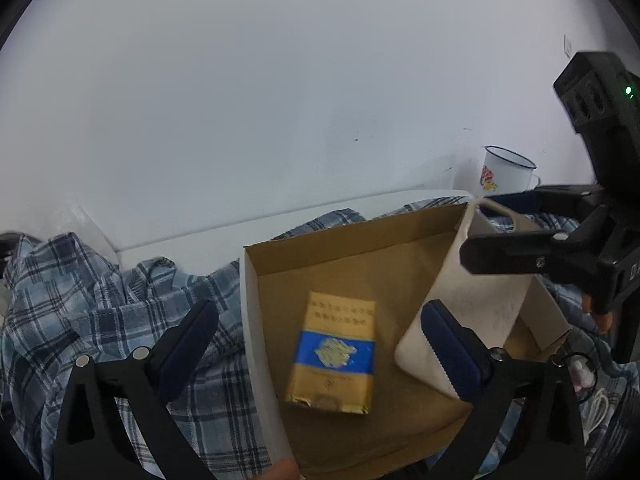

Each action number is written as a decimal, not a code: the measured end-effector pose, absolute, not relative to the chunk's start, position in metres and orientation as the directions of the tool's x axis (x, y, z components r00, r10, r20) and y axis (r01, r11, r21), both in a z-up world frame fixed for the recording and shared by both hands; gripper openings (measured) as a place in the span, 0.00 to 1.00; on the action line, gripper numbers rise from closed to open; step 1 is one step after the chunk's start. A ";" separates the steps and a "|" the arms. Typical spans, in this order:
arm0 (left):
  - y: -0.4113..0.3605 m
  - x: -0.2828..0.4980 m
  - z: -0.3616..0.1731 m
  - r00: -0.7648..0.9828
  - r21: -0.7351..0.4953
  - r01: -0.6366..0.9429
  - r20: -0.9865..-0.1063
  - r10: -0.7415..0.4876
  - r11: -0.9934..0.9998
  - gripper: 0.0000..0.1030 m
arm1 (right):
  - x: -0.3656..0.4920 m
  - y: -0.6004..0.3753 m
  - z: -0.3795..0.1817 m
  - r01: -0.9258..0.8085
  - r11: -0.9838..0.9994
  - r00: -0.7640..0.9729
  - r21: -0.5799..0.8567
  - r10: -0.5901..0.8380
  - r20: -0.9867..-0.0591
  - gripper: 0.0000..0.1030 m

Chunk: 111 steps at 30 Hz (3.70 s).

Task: Organize soft objects
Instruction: 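Lower and release the phone case into the box while the left gripper drops the pack in, then raise both open grippers away from the box, then grasp the green snap pouch with the left gripper while the right gripper moves toward the white earbud case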

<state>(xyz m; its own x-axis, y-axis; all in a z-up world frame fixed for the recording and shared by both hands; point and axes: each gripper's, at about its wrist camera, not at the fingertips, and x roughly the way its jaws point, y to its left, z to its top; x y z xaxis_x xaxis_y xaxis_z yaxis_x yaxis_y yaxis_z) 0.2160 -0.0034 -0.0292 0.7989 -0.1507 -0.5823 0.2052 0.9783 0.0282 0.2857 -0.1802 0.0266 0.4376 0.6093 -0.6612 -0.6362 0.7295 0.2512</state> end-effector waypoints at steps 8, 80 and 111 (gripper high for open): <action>-0.002 0.216 -0.030 0.803 0.019 0.210 -0.574 -0.162 0.977 1.00 | 0.281 -0.187 0.043 -0.635 0.740 0.508 0.223 0.617 -0.601 1.00; -0.005 0.058 0.031 0.832 0.071 0.281 -0.515 -0.206 0.957 1.00 | 0.080 -0.258 0.084 -0.679 0.730 0.640 0.076 0.639 -0.428 1.00; -0.022 0.092 -0.062 0.598 -0.047 0.404 -0.742 -0.302 0.914 0.99 | 0.099 -0.247 0.026 -0.694 0.700 0.527 0.167 0.653 -0.543 1.00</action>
<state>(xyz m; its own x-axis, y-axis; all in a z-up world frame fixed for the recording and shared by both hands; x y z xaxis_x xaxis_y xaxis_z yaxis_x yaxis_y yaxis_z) 0.0921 -0.0220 -0.0621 0.5977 -0.3024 -0.7425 0.4041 0.9135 -0.0468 0.0994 -0.2469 0.0262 0.5275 0.6530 -0.5434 -0.6943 0.7000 0.1673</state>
